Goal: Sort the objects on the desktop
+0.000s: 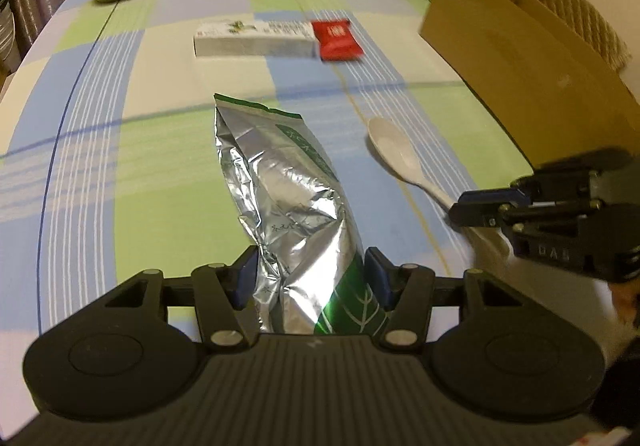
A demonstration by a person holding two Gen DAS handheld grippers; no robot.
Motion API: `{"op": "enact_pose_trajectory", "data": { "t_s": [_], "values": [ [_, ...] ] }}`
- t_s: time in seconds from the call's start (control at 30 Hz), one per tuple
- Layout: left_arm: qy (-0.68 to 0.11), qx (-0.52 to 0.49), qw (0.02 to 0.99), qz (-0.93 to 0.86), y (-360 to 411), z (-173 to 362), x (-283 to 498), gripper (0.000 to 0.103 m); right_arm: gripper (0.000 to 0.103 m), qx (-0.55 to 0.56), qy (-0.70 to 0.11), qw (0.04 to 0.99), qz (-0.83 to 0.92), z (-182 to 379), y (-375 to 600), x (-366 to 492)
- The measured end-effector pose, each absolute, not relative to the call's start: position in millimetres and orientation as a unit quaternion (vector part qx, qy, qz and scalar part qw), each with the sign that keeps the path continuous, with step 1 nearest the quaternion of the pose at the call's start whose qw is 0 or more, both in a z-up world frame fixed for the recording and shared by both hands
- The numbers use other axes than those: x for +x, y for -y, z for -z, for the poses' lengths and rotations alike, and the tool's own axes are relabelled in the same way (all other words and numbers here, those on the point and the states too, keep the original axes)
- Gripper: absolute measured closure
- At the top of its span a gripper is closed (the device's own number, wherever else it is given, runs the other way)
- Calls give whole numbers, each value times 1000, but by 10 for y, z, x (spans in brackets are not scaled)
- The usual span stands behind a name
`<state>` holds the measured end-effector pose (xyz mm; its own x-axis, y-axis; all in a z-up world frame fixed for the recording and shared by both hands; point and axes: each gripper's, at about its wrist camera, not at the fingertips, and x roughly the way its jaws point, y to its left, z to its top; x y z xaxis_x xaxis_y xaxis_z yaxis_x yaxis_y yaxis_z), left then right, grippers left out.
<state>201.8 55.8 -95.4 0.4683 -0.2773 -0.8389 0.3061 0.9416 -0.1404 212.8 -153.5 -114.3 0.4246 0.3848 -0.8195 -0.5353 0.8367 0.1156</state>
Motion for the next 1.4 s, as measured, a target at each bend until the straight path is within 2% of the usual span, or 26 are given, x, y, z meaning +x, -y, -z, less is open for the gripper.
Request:
{"op": "enact_pose_trajectory", "data": {
  "t_s": [0.07, 0.1, 0.13, 0.2, 0.33, 0.73, 0.93, 1.1, 1.27, 1.4],
  "values": [
    [-487, 14, 857, 169, -580, 947, 1902, 44, 93, -85, -461, 839, -276, 1132, 1524, 2028],
    [-484, 14, 859, 169, -598, 939, 1891, 41, 82, -88, -457, 841, -276, 1130, 1517, 2008],
    [-480, 13, 861, 166, -615, 928, 1889, 39, 61, -91, -453, 843, -276, 1123, 1511, 1997],
    [-472, 1, 867, 158, -662, 903, 1921, 36, 39, -86, -443, 851, -269, 1106, 1512, 2014],
    [-469, -12, 870, 153, -689, 925, 2040, 31, 39, -78, -438, 855, -267, 1105, 1510, 2095],
    [-496, 33, 851, 169, -513, 1097, 2329, 31, 39, -98, -437, 851, -275, 1238, 1399, 2296],
    [-496, 18, 850, 175, -621, 1069, 2325, 44, 39, -95, -426, 852, -290, 1297, 1330, 2412],
    [-494, 29, 851, 176, -593, 1061, 2322, 45, 39, -98, -414, 855, -298, 1330, 1267, 2451],
    [-494, 33, 851, 174, -593, 1089, 2329, 36, 52, -97, -404, 862, -291, 1347, 1264, 2489],
    [-492, 40, 853, 171, -574, 1103, 2330, 31, 69, -91, -403, 864, -288, 1335, 1269, 2486]
  ]
}}
